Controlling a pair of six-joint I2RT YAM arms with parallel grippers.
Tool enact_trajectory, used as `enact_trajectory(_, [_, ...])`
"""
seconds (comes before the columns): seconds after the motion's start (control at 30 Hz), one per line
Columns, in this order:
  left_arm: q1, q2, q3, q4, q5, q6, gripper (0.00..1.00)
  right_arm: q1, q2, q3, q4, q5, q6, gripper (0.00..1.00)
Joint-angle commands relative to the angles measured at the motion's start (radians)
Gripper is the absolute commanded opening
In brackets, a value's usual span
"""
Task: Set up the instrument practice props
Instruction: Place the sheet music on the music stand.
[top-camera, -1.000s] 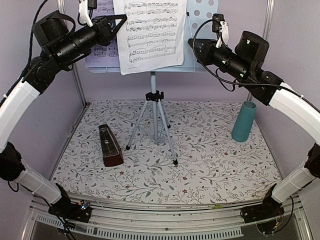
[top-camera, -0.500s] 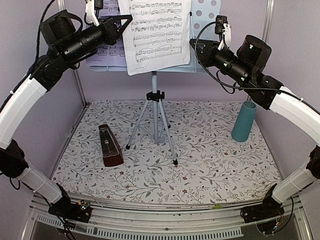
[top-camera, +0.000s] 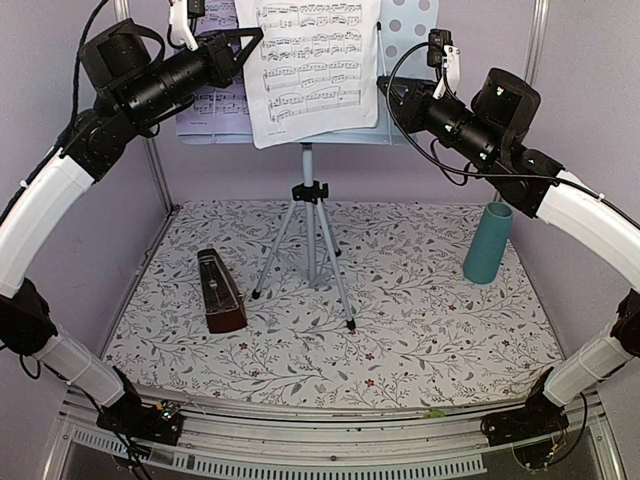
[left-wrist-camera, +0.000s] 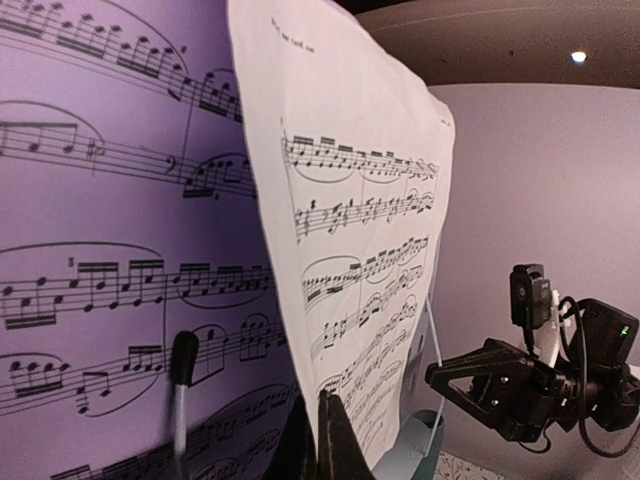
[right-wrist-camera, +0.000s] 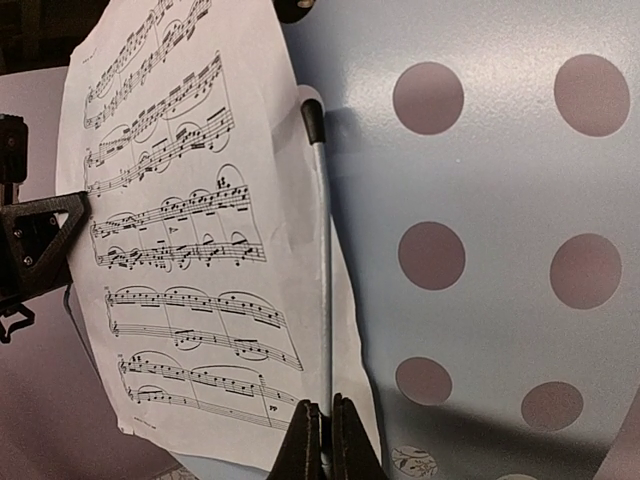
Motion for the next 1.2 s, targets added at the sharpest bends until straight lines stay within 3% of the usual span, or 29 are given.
enact_trajectory(0.0, [0.014, -0.014, -0.014, 0.022, -0.025, -0.012, 0.0, -0.003, 0.009, 0.032, 0.016, 0.02, -0.009, 0.0])
enact_trajectory(0.4, [0.013, -0.053, -0.088, 0.067, -0.054, -0.034, 0.0, -0.003, 0.007, 0.036, 0.026, 0.029, -0.004, 0.0])
enact_trajectory(1.17, [0.013, -0.035, -0.083, 0.104, -0.012, -0.078, 0.0, 0.01, 0.023, 0.057, 0.027, 0.038, -0.009, 0.0])
